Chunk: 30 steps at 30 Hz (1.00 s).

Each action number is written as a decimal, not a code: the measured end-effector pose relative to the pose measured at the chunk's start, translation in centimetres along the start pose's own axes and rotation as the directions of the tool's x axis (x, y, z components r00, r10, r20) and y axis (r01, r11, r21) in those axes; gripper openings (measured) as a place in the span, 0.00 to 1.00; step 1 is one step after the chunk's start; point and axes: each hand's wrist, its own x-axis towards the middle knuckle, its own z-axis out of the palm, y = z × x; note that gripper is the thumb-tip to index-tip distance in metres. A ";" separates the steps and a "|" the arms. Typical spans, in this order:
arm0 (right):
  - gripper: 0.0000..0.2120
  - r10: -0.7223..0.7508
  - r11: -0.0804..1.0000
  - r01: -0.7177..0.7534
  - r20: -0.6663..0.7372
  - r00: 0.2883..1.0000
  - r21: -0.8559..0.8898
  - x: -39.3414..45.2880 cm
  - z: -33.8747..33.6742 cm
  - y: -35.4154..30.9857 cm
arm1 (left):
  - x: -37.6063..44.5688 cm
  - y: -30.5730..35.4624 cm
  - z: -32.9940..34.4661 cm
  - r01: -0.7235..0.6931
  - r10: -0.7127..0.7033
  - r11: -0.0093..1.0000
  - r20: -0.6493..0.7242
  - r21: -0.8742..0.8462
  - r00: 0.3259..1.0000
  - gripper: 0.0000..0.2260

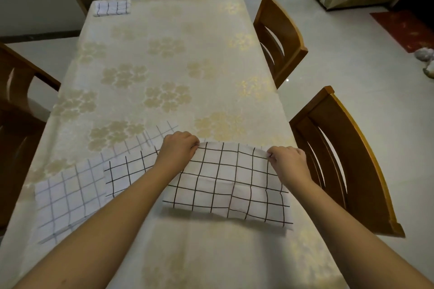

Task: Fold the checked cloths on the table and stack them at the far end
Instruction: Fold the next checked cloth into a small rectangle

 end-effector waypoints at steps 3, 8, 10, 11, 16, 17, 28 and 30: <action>0.11 0.017 1.000 -0.015 0.082 0.996 -0.024 2.8 1.6 0.4 | 1.8 -1.1 2.6 0.025 -0.028 0.999 0.076 0.046 0.997 0.07; 0.11 0.025 0.999 -0.019 0.128 0.991 -0.043 5.6 4.2 0.9 | 3.4 -2.3 5.3 0.040 -0.053 0.996 0.151 0.086 0.987 0.09; 0.11 0.010 0.999 -0.005 0.130 0.991 -0.043 6.1 5.0 1.1 | 3.6 -2.9 6.0 0.047 -0.058 0.996 0.146 0.077 0.988 0.07; 0.11 0.001 0.999 0.004 0.122 0.993 -0.038 6.2 5.4 1.2 | 3.6 -3.1 6.3 0.056 -0.064 0.996 0.133 0.063 0.989 0.06; 0.10 -0.018 1.000 0.017 0.049 0.999 0.013 6.2 6.3 1.4 | 3.6 -3.5 7.0 0.091 -0.092 0.996 0.089 0.011 0.992 0.04; 0.10 -0.017 1.000 0.016 0.042 0.999 0.016 6.1 6.5 1.4 | 3.7 -3.5 7.1 0.094 -0.094 0.996 0.087 0.003 0.992 0.04; 0.22 -0.037 0.986 0.072 -0.225 0.974 0.150 3.8 6.0 0.7 | 2.7 -0.7 5.6 0.018 -0.018 1.000 -0.024 0.001 1.000 0.15; 0.21 -0.058 0.974 0.110 -0.249 0.967 0.200 1.6 6.2 -1.0 | 0.7 1.4 5.8 -0.110 0.109 0.994 -0.070 -0.005 0.992 0.15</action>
